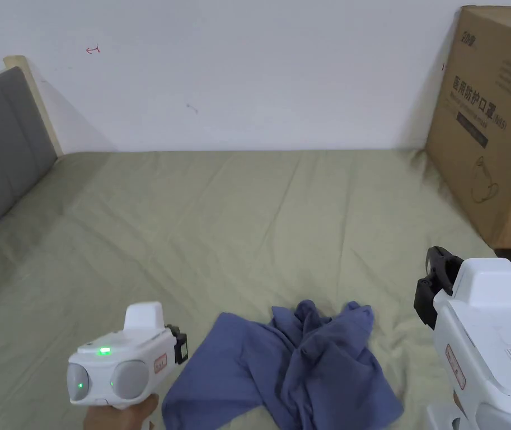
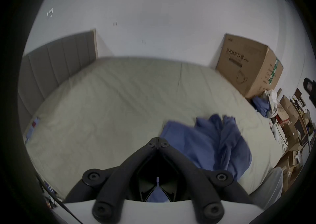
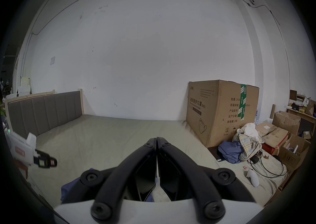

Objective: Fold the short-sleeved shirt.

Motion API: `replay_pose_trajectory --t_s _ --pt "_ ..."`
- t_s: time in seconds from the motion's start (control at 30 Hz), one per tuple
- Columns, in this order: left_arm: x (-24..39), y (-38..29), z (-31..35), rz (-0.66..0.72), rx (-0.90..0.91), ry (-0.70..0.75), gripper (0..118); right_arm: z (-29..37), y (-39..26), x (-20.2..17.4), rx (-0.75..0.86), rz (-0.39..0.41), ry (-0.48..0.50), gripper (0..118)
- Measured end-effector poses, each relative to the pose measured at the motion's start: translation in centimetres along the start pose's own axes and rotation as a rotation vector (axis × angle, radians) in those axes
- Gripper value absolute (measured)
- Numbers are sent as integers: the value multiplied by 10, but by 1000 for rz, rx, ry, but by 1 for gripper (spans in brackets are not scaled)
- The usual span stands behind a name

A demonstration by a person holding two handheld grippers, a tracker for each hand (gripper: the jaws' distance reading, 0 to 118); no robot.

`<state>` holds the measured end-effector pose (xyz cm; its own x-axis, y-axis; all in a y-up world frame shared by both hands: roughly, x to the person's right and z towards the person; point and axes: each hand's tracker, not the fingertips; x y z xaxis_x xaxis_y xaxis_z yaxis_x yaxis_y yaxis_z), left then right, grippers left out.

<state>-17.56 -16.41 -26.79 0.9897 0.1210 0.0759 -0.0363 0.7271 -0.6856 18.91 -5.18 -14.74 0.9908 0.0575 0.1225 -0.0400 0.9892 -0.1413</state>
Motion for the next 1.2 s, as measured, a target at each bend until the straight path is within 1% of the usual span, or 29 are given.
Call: replay_pose_trajectory --t_s 0.23,0.27,0.3,0.33,0.37,0.4,0.43,0.53,0.57,0.6,0.63,0.67,0.73,0.77,0.8,0.83,0.87,0.9,0.93,1.03,1.1,1.13,1.17,1.2 --pt "-10 -48 -33 70 -173 22 1 -4 -10 4 -27 -4 -7 0" --pt "-10 -53 -35 75 -177 31 9 -5 -11 4 -33 -4 -8 0" --pt "-9 -57 -38 79 -196 45 21 -6 -12 5 -38 -5 -8 0" --pt "-8 -59 -42 74 -215 54 46 -7 -14 5 -43 -6 -8 0" --pt "-8 -62 -46 74 -232 53 69 -8 -16 5 -50 -6 -8 0" --pt "-6 -66 -49 73 -251 53 86 -10 -17 6 -56 -6 -8 0" --pt "-5 -69 -52 76 -270 59 98 -11 -19 6 -63 -5 -9 0" --pt "-1 -75 -62 88 -287 90 97 -13 -23 7 -77 -10 -6 0" --pt "0 -77 -66 90 -299 95 91 -14 -25 8 -81 -10 -7 0" --pt "2 -78 -69 88 -314 101 79 -15 -26 8 -86 -10 -8 0" --pt "4 -80 -72 80 -326 116 72 -16 -27 8 -90 -9 -7 0" --pt "8 -82 -72 49 -330 158 70 -18 -28 9 -95 -9 -7 0" --pt "15 -83 -69 13 -313 154 68 -20 -30 11 -101 -9 -7 0" --pt "19 -82 -68 0 -318 149 61 -22 -32 11 -106 -8 -7 0" --pt "23 -81 -66 -5 -315 146 50 -24 -33 12 -112 -6 -7 0" --pt "25 -80 -66 -11 -308 141 30 -26 -34 13 -117 -5 -8 0" --pt "28 -79 -66 -16 -298 137 13 -30 -36 14 -124 -4 -9 0" --pt "28 -78 -67 4 -295 103 5 -34 -38 15 -135 -5 -9 0" --pt "26 -76 -69 21 -300 92 4 -39 -40 16 -148 -7 -9 0" --pt "16 -67 -57 141 -237 31 3 -67 -50 20 -242 -19 11 0" --pt "15 -57 -45 132 -212 5 3 -94 -59 23 -317 -41 30 0" --pt "15 -53 -42 124 -201 -9 3 -108 -65 24 -362 -48 42 3" --pt "14 -48 -38 116 -194 -21 3 -124 -72 25 -408 -63 52 12" --pt "13 -44 -37 120 -190 -32 3 -138 -79 25 -452 -66 56 30"
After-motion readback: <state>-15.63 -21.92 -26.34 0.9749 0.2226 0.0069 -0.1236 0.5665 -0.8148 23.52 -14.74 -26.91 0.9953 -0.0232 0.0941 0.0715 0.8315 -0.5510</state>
